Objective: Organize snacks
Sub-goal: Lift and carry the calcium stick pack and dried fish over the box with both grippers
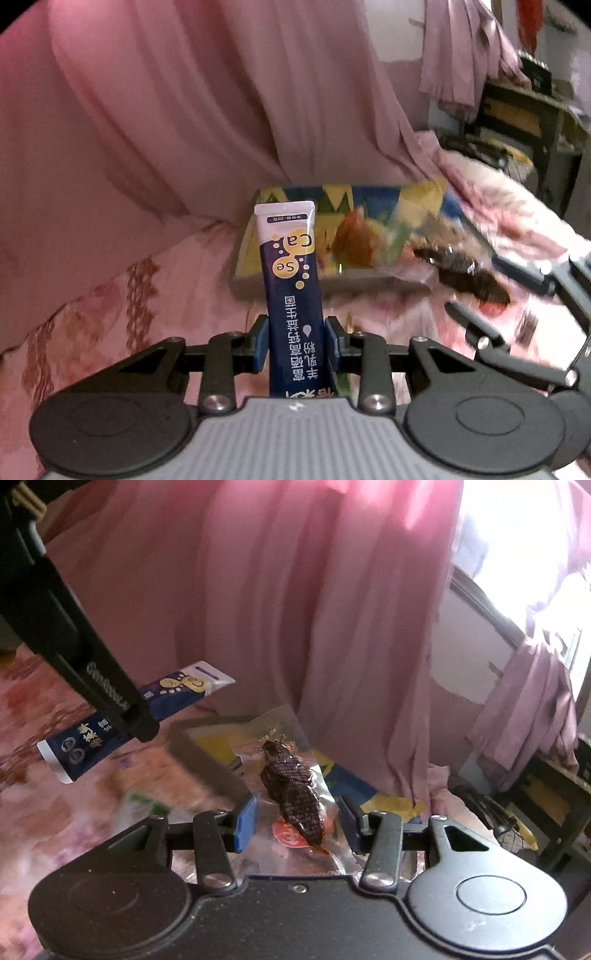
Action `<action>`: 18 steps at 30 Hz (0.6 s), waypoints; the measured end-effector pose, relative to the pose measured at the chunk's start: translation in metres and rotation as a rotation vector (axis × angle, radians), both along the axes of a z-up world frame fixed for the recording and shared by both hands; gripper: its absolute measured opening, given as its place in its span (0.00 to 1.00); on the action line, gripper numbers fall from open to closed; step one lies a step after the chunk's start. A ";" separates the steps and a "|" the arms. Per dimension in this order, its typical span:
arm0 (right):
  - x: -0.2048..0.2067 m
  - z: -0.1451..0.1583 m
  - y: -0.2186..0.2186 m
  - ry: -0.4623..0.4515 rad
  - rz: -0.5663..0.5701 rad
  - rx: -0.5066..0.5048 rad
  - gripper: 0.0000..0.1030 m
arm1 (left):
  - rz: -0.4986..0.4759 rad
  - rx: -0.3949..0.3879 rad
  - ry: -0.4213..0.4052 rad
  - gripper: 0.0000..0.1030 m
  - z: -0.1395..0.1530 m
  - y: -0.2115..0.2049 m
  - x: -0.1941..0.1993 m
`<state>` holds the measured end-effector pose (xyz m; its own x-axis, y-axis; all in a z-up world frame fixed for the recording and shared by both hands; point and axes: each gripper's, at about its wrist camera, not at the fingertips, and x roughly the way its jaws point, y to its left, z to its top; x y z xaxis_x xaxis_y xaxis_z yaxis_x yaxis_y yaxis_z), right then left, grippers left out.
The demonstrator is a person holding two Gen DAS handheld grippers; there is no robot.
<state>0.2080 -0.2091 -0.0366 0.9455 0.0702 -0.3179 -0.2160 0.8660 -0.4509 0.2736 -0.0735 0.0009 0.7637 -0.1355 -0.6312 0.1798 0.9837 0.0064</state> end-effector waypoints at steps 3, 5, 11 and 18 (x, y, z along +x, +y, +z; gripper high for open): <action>0.020 0.001 -0.013 -0.004 -0.040 0.059 0.48 | 0.029 -0.040 0.001 0.34 0.008 -0.006 0.024; 0.033 0.000 -0.020 -0.010 -0.058 0.081 0.48 | 0.056 -0.064 0.009 0.34 0.012 -0.008 0.041; 0.068 0.002 -0.043 -0.030 -0.113 0.178 0.48 | 0.099 -0.113 0.042 0.34 0.011 -0.013 0.089; 0.100 -0.003 -0.066 -0.015 -0.168 0.275 0.48 | 0.105 -0.149 0.087 0.34 0.005 -0.024 0.132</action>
